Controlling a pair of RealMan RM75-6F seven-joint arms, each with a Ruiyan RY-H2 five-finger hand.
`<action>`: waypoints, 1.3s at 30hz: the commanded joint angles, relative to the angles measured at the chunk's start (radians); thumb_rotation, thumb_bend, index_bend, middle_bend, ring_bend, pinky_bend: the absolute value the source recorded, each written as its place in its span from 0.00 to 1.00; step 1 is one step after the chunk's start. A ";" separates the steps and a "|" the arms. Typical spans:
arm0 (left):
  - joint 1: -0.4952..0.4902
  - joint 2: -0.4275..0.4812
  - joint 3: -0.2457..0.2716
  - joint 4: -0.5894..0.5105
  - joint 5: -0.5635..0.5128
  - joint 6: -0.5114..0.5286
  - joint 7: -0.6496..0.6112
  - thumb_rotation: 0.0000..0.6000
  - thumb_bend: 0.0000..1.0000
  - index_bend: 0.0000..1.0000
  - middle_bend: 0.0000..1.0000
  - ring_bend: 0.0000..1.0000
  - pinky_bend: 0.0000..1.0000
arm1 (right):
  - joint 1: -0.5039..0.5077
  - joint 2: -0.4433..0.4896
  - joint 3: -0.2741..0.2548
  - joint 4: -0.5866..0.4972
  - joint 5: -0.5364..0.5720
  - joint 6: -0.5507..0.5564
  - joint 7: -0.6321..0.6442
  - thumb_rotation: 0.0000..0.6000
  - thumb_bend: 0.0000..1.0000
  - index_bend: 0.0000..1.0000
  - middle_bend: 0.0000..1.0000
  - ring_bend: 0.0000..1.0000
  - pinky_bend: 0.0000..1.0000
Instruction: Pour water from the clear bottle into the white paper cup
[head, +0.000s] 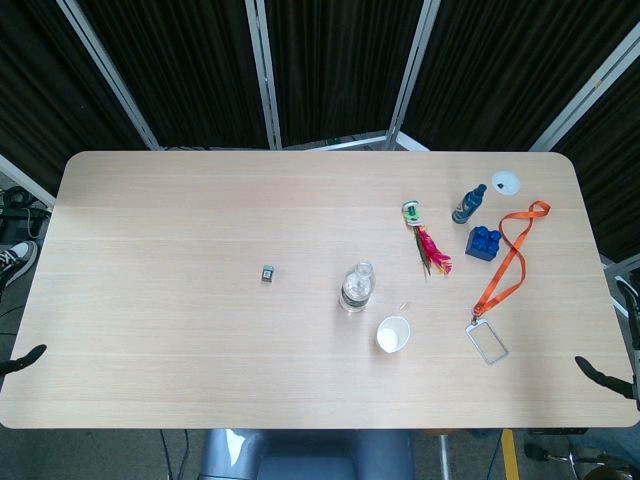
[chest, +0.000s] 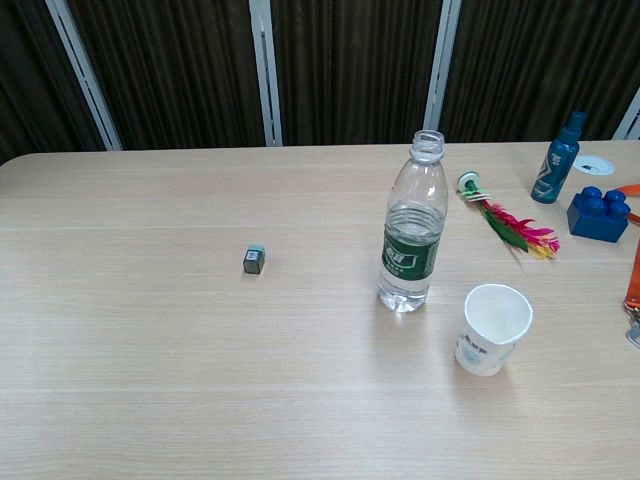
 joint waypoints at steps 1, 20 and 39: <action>0.001 0.000 0.001 0.000 0.002 0.001 0.000 1.00 0.00 0.00 0.00 0.00 0.00 | 0.001 0.000 -0.001 -0.002 0.001 -0.004 0.001 1.00 0.00 0.00 0.00 0.00 0.00; -0.032 -0.024 0.006 -0.013 0.009 -0.052 0.059 1.00 0.00 0.00 0.00 0.00 0.00 | 0.315 -0.117 -0.013 0.367 -0.128 -0.442 0.715 1.00 0.00 0.00 0.00 0.00 0.00; -0.073 -0.073 -0.031 -0.001 -0.160 -0.117 0.166 1.00 0.00 0.00 0.00 0.00 0.00 | 0.669 -0.510 -0.106 0.904 -0.305 -0.561 1.194 1.00 0.00 0.00 0.00 0.00 0.03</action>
